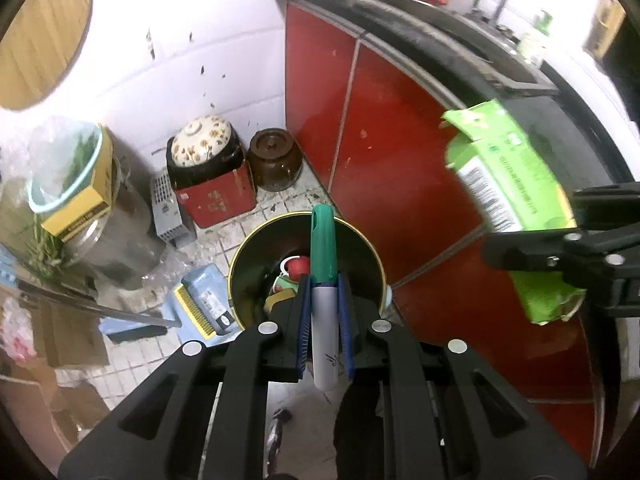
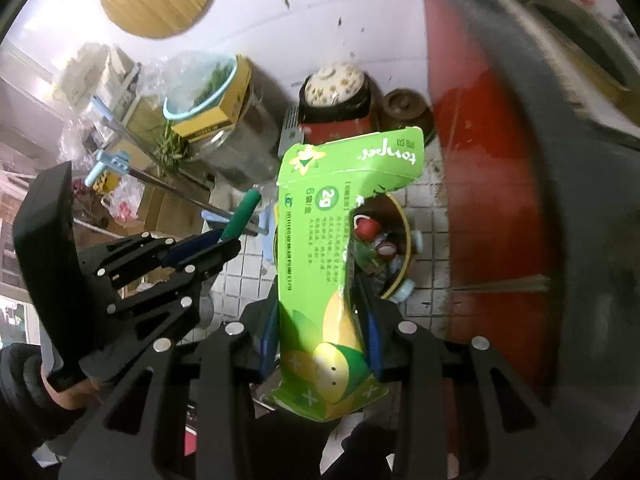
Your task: Collect trash
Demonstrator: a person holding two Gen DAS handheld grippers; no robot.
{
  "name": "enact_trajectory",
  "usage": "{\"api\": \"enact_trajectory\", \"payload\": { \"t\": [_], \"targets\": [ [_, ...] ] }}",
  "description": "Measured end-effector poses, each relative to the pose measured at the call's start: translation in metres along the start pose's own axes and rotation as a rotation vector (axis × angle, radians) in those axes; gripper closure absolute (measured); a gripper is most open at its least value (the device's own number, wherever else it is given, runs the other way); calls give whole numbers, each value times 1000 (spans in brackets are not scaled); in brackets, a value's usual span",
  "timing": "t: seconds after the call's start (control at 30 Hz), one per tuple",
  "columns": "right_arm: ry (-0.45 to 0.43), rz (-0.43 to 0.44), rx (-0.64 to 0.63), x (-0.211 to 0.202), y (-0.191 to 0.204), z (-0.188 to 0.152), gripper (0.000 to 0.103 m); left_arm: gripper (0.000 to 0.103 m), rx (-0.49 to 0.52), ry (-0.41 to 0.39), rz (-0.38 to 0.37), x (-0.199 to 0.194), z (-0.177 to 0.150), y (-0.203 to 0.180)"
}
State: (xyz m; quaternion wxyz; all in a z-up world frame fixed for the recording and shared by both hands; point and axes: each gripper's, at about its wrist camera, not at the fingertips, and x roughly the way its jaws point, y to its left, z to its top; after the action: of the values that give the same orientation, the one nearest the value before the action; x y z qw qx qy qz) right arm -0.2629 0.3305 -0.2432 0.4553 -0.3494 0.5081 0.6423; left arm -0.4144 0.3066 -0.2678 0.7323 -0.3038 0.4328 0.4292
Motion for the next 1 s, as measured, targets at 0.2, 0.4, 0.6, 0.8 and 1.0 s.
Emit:
{"api": "enact_trajectory", "payload": {
  "t": [0.2, 0.4, 0.6, 0.8, 1.0],
  "targets": [
    [61, 0, -23, 62, -3, 37, 65, 90, -47, 28, -38, 55, 2, 21],
    [69, -6, -36, 97, -8, 59, 24, 78, -45, 49, -63, 86, 5, 38],
    [67, -16, -19, 100, -16, 62, 16, 20, -86, 35, -33, 87, 6, 56],
    [35, -26, 0, 63, -19, 49, 15, 20, -53, 31, -24, 64, 14, 48],
    [-65, -84, 59, -17, -28, 18, 9, 13, 67, 13, 5, 21, 30, 8]
  ]
}}
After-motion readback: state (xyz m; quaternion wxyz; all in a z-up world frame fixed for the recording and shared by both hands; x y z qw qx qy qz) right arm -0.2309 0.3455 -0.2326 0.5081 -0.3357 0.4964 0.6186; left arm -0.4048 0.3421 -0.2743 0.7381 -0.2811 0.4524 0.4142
